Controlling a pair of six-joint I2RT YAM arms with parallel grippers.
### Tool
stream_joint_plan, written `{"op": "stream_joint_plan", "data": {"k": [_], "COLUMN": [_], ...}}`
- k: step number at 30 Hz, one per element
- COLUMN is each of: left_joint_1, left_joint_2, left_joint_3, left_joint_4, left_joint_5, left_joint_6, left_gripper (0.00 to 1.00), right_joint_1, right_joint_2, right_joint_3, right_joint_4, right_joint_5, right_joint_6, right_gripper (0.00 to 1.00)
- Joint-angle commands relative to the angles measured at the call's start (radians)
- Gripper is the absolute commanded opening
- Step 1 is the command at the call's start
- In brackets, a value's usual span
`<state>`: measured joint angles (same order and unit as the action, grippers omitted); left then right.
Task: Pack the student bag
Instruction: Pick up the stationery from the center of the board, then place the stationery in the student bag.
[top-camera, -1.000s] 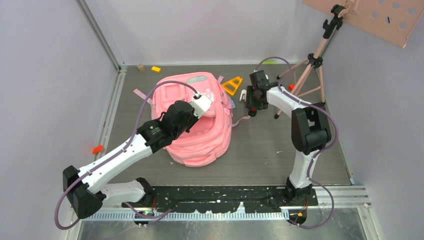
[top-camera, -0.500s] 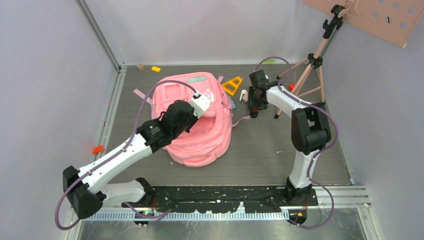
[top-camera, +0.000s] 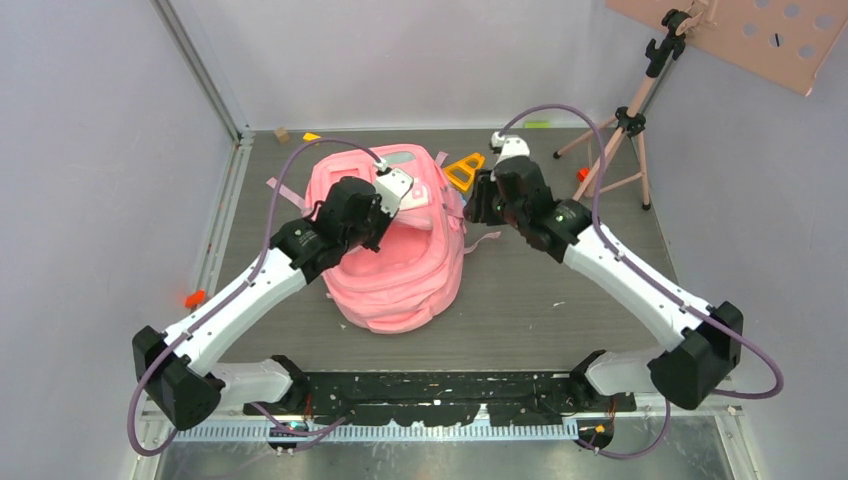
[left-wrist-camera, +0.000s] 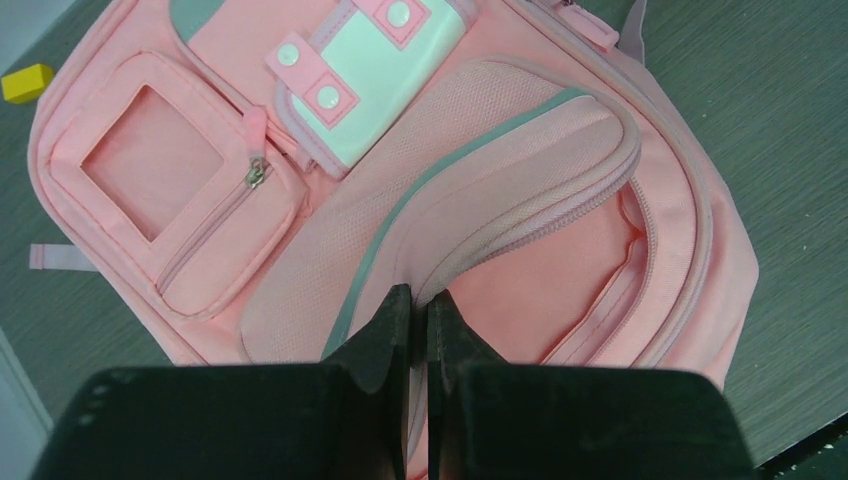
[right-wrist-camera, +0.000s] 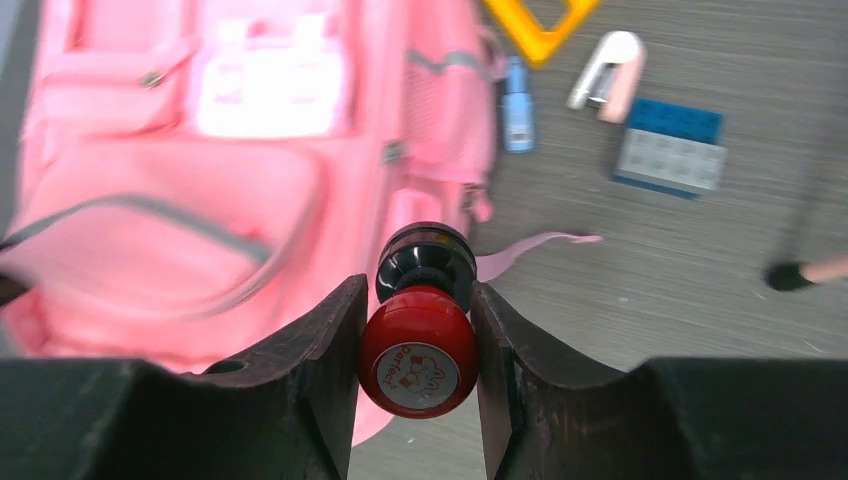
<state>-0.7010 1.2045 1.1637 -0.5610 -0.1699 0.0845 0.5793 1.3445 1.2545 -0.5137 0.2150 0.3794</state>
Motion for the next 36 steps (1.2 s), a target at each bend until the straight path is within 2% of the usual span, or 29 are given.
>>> {"op": "stream_joint_plan", "data": {"k": [1,10,14,17,23,27,30,36], "left_joint_1": [0.031,0.071,0.073,0.073,0.077,0.081,0.083,0.085], "left_joint_2": [-0.002,0.012,0.016,0.017,0.008,0.003,0.005,0.004], "left_joint_3": [0.049,0.034,0.038,0.039,0.037,0.035,0.034,0.035], "left_joint_4": [0.072,0.061,0.065,0.065,0.064,0.067,0.067,0.066], "left_joint_5": [0.082,0.067,0.129,0.143,0.143,0.143,0.147,0.148], "left_joint_6": [-0.049,-0.065,-0.078,-0.078,-0.078,-0.078,-0.078,-0.078], "left_gripper": [0.00,0.00,0.00,0.00,0.00,0.00,0.00,0.00], "right_joint_1": [0.128,0.370,0.470,0.539,0.563,0.578,0.595,0.597], "right_joint_2": [-0.076,-0.167,-0.167,-0.114,0.037,0.144,0.209,0.337], "right_joint_3": [-0.082,-0.176,-0.224,-0.239,-0.258,-0.320,-0.362,-0.369], "right_joint_4": [0.154,0.281,0.426,0.522,0.744,0.937,1.081,1.190], "right_joint_5": [0.071,0.090,0.139,0.207,0.340,0.494,0.544,0.615], "right_joint_6": [-0.053,-0.107,-0.125,-0.216,-0.405,-0.519,-0.563,-0.603], "right_gripper": [0.00,0.00,0.00,0.00,0.01,0.00,0.00,0.00]}}
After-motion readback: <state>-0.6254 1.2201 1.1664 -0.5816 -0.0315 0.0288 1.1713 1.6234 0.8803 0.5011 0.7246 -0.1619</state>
